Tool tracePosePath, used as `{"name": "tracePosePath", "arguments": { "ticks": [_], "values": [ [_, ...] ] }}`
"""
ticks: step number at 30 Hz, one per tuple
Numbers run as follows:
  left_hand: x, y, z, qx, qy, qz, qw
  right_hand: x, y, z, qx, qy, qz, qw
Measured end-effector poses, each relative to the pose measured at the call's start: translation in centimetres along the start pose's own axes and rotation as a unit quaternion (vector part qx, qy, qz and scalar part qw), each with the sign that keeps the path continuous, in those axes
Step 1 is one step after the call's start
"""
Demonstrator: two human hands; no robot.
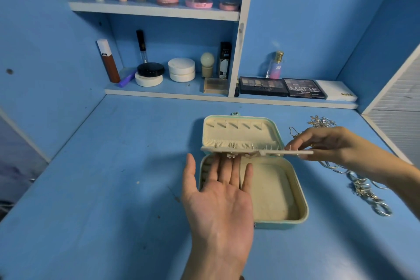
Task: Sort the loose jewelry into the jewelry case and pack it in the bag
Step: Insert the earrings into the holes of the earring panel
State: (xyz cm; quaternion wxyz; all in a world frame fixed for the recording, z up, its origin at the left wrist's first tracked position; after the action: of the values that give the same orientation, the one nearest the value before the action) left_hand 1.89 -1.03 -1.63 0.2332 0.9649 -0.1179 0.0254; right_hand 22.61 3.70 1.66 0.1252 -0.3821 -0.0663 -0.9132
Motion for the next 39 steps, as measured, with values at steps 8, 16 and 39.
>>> {"name": "tracePosePath", "arguments": {
  "ticks": [8, 16, 39],
  "values": [
    [-0.3, -0.2, 0.1, -0.020, -0.018, -0.001, 1.000, 0.1, -0.7, 0.1, -0.067, -0.082, 0.004, 0.994],
    [-6.5, -1.3, -3.6, 0.093, -0.323, -0.261, 0.905, -1.3, -1.4, -0.4, -0.143, -0.128, -0.007, 0.981],
    [-8.5, -11.7, -4.2, 0.175, -0.683, -0.273, 0.655, -3.2, -2.2, -2.9, -0.317, -0.054, -0.101, 0.941]
  ]
}}
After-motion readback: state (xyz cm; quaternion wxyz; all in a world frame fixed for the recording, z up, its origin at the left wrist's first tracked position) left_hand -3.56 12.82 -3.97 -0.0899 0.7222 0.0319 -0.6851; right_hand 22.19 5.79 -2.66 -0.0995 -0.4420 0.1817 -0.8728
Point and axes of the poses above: each hand's wrist, its own y-axis away from the middle knuckle, its own z-axis out of the back of the hand, x = y × z, the point moved 6 cm from there along -y, towards the middle knuckle, and after that the axes turned 14 degrees about y, right-handed, at the moved point
